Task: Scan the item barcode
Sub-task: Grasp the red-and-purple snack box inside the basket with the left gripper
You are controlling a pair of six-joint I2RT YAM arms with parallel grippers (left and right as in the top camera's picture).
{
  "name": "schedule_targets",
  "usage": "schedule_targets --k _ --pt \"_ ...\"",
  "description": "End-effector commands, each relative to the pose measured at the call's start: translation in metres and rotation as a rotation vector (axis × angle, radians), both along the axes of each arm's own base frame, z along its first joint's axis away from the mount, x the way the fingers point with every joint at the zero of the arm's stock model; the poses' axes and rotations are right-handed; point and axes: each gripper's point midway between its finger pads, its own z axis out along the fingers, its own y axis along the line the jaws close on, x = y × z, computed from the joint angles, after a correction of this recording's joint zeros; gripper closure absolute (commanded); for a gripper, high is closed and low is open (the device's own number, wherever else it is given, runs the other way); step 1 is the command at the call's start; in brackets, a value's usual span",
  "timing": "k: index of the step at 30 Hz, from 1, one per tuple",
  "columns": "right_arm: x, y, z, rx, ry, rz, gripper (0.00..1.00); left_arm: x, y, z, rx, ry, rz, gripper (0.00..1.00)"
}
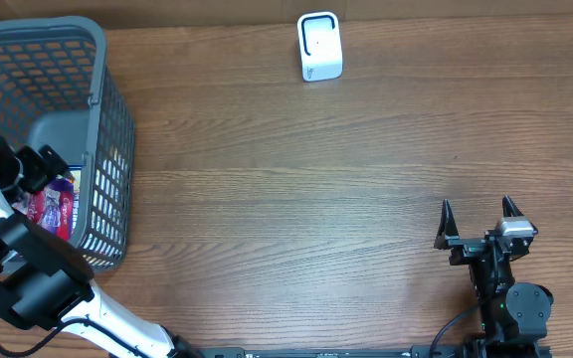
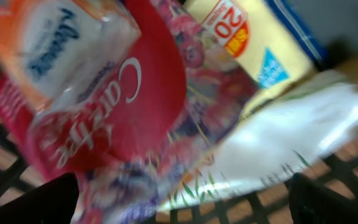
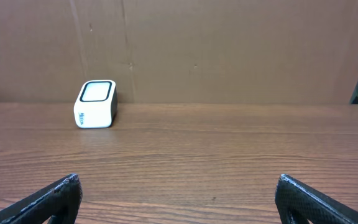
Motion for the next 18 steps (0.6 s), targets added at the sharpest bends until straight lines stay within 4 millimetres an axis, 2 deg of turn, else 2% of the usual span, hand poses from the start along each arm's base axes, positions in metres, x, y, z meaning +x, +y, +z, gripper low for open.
schedule_targets --k 1,5,6,7,8,9,10,11,12,14,15,16,18 --pt "0.000 -0.001 -0.002 -0.004 -0.003 -0.004 0.00 -0.004 -0.003 -0.019 0.005 0.031 -0.030 0.00" --pt "0.000 -0.001 -0.002 -0.004 -0.003 -0.004 0.00 -0.003 -0.004 -0.035 0.003 0.025 -0.033 0.00" --pt "0.000 0.000 -0.002 -0.004 -0.003 -0.004 0.00 -0.003 -0.005 -0.039 -0.001 0.026 -0.034 0.06" --pt "0.000 0.000 -0.002 -0.004 -0.003 -0.004 0.00 -0.004 -0.007 -0.045 -0.004 0.031 -0.034 0.34" --pt "0.000 0.000 -0.002 -0.004 -0.003 -0.004 0.00 -0.005 -0.007 -0.048 -0.005 0.032 -0.034 0.44" --pt "0.000 -0.001 -0.002 -0.004 -0.003 -0.004 0.00 -0.006 -0.008 -0.052 -0.008 0.036 -0.034 0.46" --pt "0.000 0.000 -0.002 -0.005 -0.003 -0.004 0.00 -0.007 -0.009 -0.054 -0.010 0.039 -0.034 0.39" --pt "0.000 -0.001 -0.002 -0.004 -0.003 -0.004 0.00 -0.008 -0.010 -0.057 -0.012 0.041 -0.035 0.16" --pt "0.000 0.000 -0.002 -0.005 -0.003 -0.004 0.00 -0.008 -0.010 -0.059 -0.012 0.041 -0.035 0.14" --pt "0.000 0.000 -0.002 -0.004 -0.003 -0.004 0.00 -0.010 -0.011 -0.066 -0.014 0.044 -0.035 0.25" --pt "0.000 -0.001 -0.002 -0.005 -0.003 -0.004 0.00 -0.010 -0.011 -0.069 -0.014 0.045 -0.035 0.26" --pt "0.000 0.000 -0.002 -0.005 -0.003 -0.004 0.00 -0.012 -0.012 -0.072 -0.018 0.049 -0.035 0.36" --pt "0.000 0.000 -0.002 -0.004 -0.003 -0.004 0.00 -0.013 -0.014 -0.074 -0.021 0.052 -0.035 0.83"
